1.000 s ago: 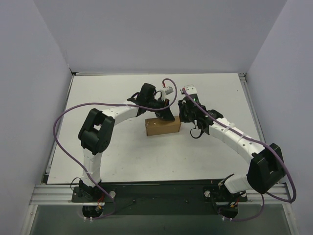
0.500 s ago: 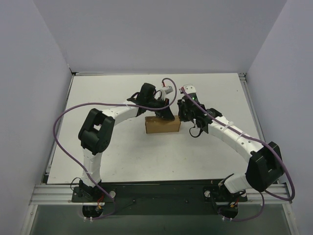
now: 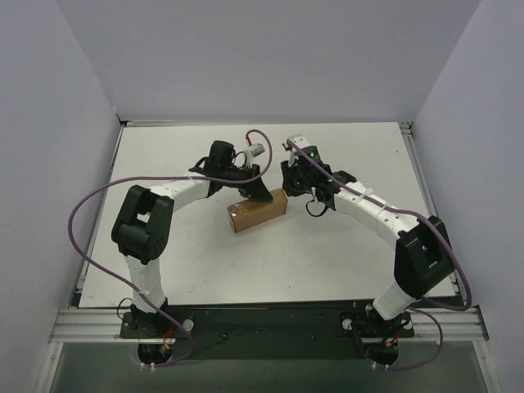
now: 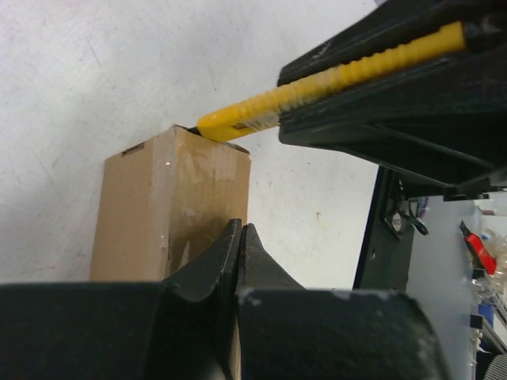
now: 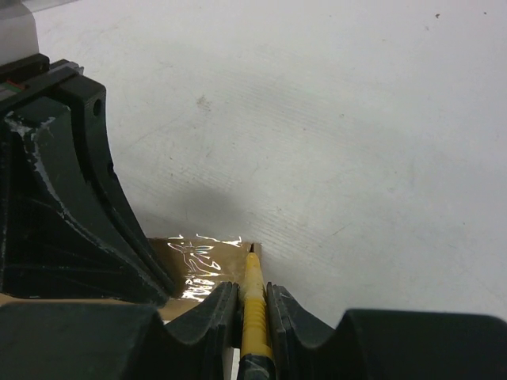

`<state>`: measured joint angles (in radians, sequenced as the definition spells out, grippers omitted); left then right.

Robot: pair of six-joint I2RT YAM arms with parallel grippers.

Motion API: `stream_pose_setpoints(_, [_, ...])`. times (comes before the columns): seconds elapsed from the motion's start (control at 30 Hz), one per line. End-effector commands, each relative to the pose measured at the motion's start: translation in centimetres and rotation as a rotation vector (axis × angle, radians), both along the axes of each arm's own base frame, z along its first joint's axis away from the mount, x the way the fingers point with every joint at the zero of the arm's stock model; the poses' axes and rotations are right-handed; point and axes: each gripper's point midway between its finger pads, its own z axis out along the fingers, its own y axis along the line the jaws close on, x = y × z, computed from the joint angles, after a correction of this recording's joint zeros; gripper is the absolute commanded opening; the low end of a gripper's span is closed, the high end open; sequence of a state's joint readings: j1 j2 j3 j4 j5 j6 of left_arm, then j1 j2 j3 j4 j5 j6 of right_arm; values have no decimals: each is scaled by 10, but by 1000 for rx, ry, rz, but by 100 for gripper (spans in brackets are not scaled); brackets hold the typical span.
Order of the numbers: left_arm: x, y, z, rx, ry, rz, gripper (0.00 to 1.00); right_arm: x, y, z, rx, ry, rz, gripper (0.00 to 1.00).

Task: Unpack the express box

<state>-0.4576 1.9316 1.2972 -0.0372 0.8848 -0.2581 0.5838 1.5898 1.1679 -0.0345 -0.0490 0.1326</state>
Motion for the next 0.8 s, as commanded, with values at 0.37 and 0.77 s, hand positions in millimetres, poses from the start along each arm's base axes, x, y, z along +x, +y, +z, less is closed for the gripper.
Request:
stream_pose_setpoints(0.37, [-7,-28,-5,-72,6,-59,0,-11,9,5,-19,27,63,0])
stream_pose_setpoints(0.77, [11,-20,-44,29,59,51,0,-27,10,16,-46,59,87,0])
